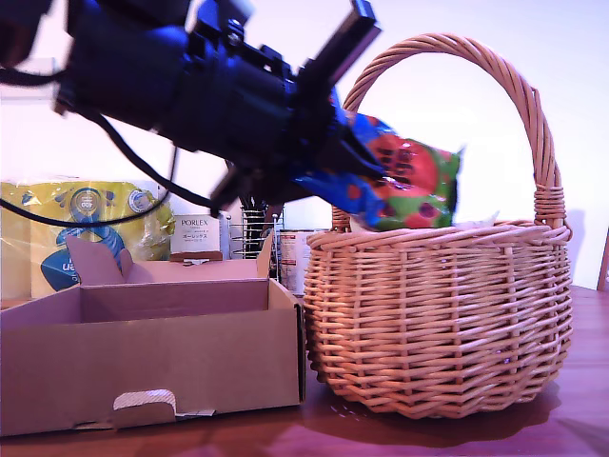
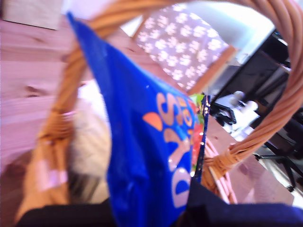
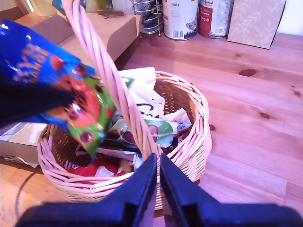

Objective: Move the bags of Easter eggs from the cardboard box on the left into the woven basket on the right side.

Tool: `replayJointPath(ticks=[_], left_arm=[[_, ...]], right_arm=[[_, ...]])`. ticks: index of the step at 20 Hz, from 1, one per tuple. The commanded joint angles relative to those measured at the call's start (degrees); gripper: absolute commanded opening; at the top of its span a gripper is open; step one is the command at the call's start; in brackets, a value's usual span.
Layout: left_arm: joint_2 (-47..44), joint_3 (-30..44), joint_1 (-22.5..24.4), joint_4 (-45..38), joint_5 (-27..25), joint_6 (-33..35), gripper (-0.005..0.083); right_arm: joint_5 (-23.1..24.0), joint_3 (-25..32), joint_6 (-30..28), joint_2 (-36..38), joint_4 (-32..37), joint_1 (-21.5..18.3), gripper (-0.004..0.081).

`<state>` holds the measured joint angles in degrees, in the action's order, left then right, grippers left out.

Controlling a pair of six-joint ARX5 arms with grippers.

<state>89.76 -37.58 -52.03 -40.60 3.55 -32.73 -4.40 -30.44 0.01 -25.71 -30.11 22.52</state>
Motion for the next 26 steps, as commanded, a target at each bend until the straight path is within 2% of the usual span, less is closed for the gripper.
replayJointPath(ticks=[1, 3, 4, 5, 7, 8, 9, 12, 17, 20, 23, 24, 26], left_arm=[[1.77, -2.99, -0.83, -1.25, 0.44, -0.26, 0.0024], [3.76, -4.42, -1.46, -0.96, 0.00, -0.24, 0.0028], [4.42, -4.92, -1.60, -0.02, -0.20, -0.26, 0.0066], [4.48, -5.29, -1.62, 1.16, -0.24, -0.24, 0.0164], [4.39, -5.73, -1.62, 2.21, -0.59, 0.44, 0.0423], [4.33, -5.92, -1.62, 2.32, -0.13, 1.33, 0.0483], [4.13, -6.21, -1.60, 2.62, 0.74, 1.95, 0.0487], [0.81, -6.54, -1.55, 4.74, 3.54, 4.96, 0.0478], [-9.49, -6.54, -0.39, 18.10, 1.53, 14.08, 0.0382], [-15.06, -6.54, 0.68, 26.56, 0.15, 18.95, 0.0243], [-19.61, -6.51, 1.14, 34.10, -3.61, 23.45, 0.0011], [-20.94, -6.45, 1.46, 36.24, -5.62, 25.16, -0.0025], [-23.76, -5.73, 2.91, 39.08, -8.50, 27.17, -0.0024]], right_arm=[[-0.44, -0.85, 0.17, 0.00, 0.37, -0.04, -0.0012], [-1.29, -0.85, 0.17, 0.00, 0.46, -0.04, -0.0012], [-1.29, -0.85, 0.17, 0.00, 0.46, -0.04, -0.0012], [-1.49, -0.85, 0.17, 0.00, 0.50, -0.04, -0.0012], [-1.68, -0.85, 0.17, 0.00, 0.66, -0.04, -0.0012], [-1.95, -0.85, 0.17, 0.00, 0.72, -0.04, -0.0012], [-2.82, -0.85, 0.17, 0.00, 0.70, -0.04, -0.0012], [-2.99, -0.85, 0.17, 0.00, 0.68, -0.04, -0.0012], [-2.95, -0.85, 0.15, 0.00, 0.66, -0.04, -0.0012], [-2.95, -0.85, 0.13, 0.00, 0.66, -0.04, -0.0012], [-2.95, -0.85, 0.15, 0.00, 1.36, -0.07, -0.0012], [-2.95, -0.85, 0.13, 0.02, 2.25, -0.11, -0.0012], [-2.40, -0.85, -0.48, 0.24, 4.26, -0.48, -0.0012]])
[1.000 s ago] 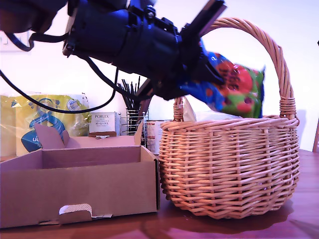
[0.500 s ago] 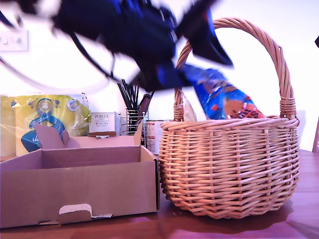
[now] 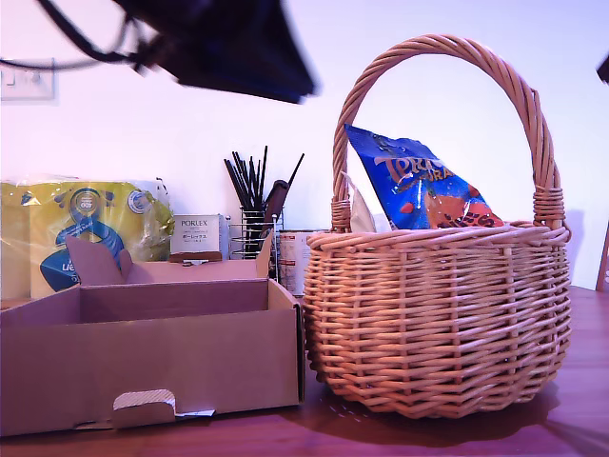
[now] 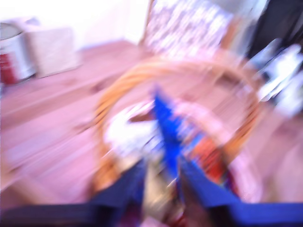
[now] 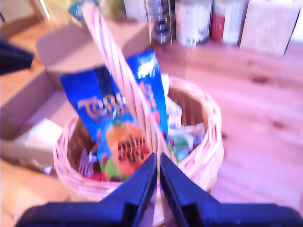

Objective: Move the bags of Easter eggs from the cardboard box on the left into the woven basket on the right side.

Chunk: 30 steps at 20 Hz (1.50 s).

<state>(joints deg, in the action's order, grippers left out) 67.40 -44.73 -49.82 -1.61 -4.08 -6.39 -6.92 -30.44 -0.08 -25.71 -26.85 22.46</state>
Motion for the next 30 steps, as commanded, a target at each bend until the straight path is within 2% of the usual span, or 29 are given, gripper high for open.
replayJointPath(ticks=[1, 4, 6, 10, 13, 16, 18, 21, 23, 25, 30], left_arm=[[-2.91, 2.51, 2.10, 0.35, -0.92, 0.85, -0.0024], [-8.98, 7.04, 9.25, 0.31, 0.24, 1.73, -0.0024], [-13.14, 9.70, 16.28, 0.07, 3.48, 2.71, -0.0024], [-19.21, 13.20, 34.01, -2.84, 16.13, 3.50, -0.0024], [-22.01, 14.12, 46.27, -2.51, 26.08, 3.50, -0.0024], [-25.94, 15.12, 53.29, -0.87, 32.89, 3.45, -0.0024], [-28.92, 15.28, 53.72, 1.90, 35.39, 3.43, -0.0024], [-32.30, 15.39, 50.05, 6.23, 35.28, 3.43, -0.0024], [-35.08, 15.41, 46.60, 8.98, 33.68, 3.41, -0.0024], [-37.94, 15.47, 43.60, 11.30, 29.81, 3.37, -0.0024], [-40.65, 15.50, 38.10, 13.70, 26.93, 2.29, -0.0024]], right_arm=[[0.24, -0.83, -0.48, 0.52, 1.77, -1.03, -0.0012], [0.22, -0.83, -0.02, 1.07, 5.11, -3.56, -0.0012], [0.02, -0.81, -0.11, 1.20, 7.45, -6.19, -0.0012], [-0.59, -0.81, -1.31, 1.33, 7.54, -13.14, -0.0012], [-3.72, -0.81, -0.59, 2.64, 7.13, -17.11, -0.0012], [-5.70, -0.81, 0.13, 6.58, 5.62, -18.47, -0.0012], [-6.80, -0.81, 0.48, 8.52, 5.33, -18.36, -0.0012], [-6.99, -0.81, 2.12, 9.18, 4.15, -17.81, -0.0012], [-7.23, -0.81, 1.55, 9.64, 3.54, -17.42, -0.0012], [-8.11, -0.81, 1.57, 10.32, 2.69, -16.63, -0.0012], [-9.70, -0.87, 1.60, 11.39, 3.23, -15.74, -0.0012]])
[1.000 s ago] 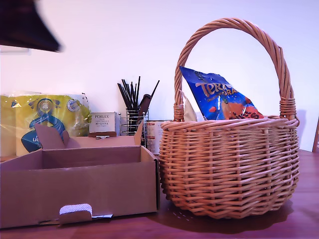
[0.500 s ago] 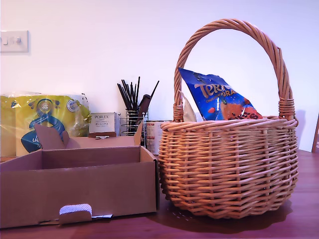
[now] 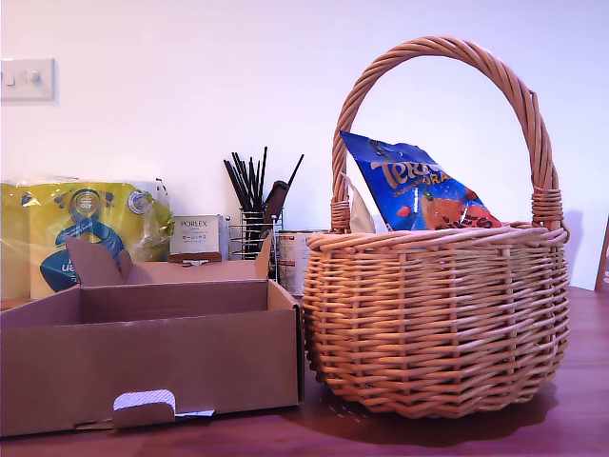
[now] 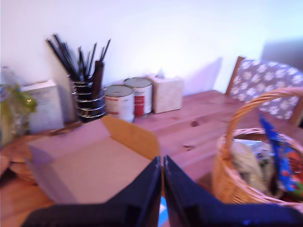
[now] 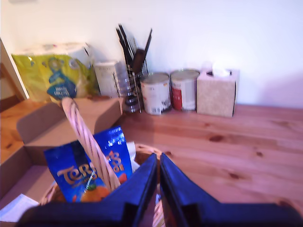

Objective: Move the bags of Easter eggs from the cardboard box on the left into the woven basket on the right side.

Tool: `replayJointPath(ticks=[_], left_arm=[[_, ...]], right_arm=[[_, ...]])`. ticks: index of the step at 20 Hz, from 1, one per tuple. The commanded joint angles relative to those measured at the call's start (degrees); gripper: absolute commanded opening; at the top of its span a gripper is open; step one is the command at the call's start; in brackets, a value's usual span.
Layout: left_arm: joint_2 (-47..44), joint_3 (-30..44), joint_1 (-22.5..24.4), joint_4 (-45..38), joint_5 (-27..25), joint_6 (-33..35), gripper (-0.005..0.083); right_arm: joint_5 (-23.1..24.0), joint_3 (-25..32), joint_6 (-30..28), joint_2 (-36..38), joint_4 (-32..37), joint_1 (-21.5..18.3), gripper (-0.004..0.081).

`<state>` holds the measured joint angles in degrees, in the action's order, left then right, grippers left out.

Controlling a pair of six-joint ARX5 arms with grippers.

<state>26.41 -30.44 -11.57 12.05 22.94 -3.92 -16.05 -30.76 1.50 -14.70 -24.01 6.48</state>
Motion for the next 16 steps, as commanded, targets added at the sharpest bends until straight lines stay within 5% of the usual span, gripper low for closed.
replayJointPath(ticks=[1, 16], left_arm=[[0.31, 1.20, -0.68, 0.02, -0.09, -0.15, -0.0024], [1.01, 1.20, -0.94, 8.74, 0.13, -1.01, -0.0024]], right_arm=[[-1.86, -0.55, 0.63, 0.37, 0.09, 0.26, -0.0012], [-1.79, -0.55, 1.11, 0.35, -11.82, 0.26, -0.0012]])
